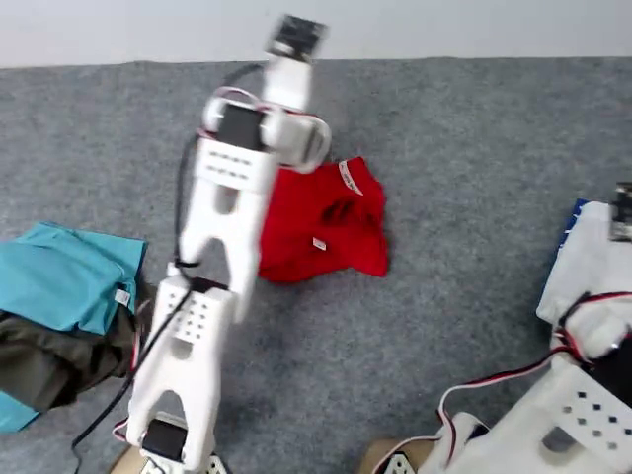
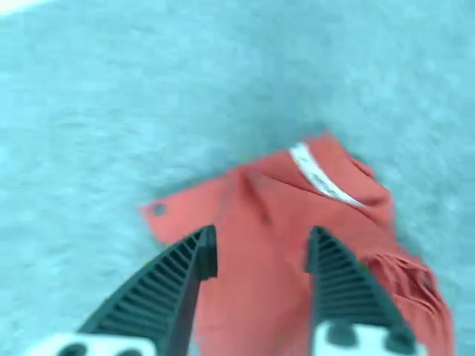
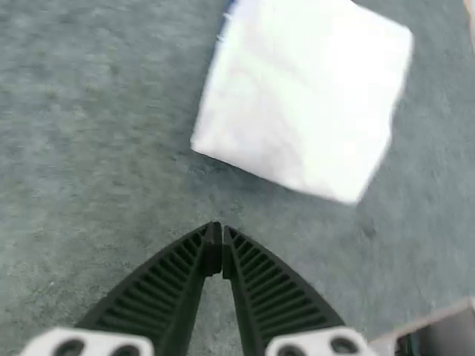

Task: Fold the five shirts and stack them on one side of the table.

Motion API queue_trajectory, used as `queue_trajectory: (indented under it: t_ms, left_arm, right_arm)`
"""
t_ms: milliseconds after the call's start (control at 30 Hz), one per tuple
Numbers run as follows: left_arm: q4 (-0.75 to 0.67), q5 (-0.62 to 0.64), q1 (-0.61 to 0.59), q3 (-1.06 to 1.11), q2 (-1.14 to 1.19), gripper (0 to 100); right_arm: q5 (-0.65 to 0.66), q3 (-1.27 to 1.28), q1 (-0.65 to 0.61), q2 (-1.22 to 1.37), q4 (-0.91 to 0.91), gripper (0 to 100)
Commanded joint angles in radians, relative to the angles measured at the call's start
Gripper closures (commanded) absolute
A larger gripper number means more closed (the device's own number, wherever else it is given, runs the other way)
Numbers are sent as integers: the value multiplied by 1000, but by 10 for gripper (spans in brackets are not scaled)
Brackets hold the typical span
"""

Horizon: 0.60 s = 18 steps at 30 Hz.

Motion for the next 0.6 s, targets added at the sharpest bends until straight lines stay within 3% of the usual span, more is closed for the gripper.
queue_trajectory:
  t_ms: [0,100,300,567]
  left_arm:
    - [25,9,-72,-2,-129,927]
    - [26,-3,-104,102,-242,997]
    - [25,-17,-129,443,-608,995]
    - [21,-81,-173,944,-1042,995]
  right_arm:
    - [-26,-11,-134,-5,-2,990]
    - [-107,-11,-265,22,-15,990]
    - [-212,-57,-493,209,-25,990]
    - [-239,-275,-654,556,-77,957]
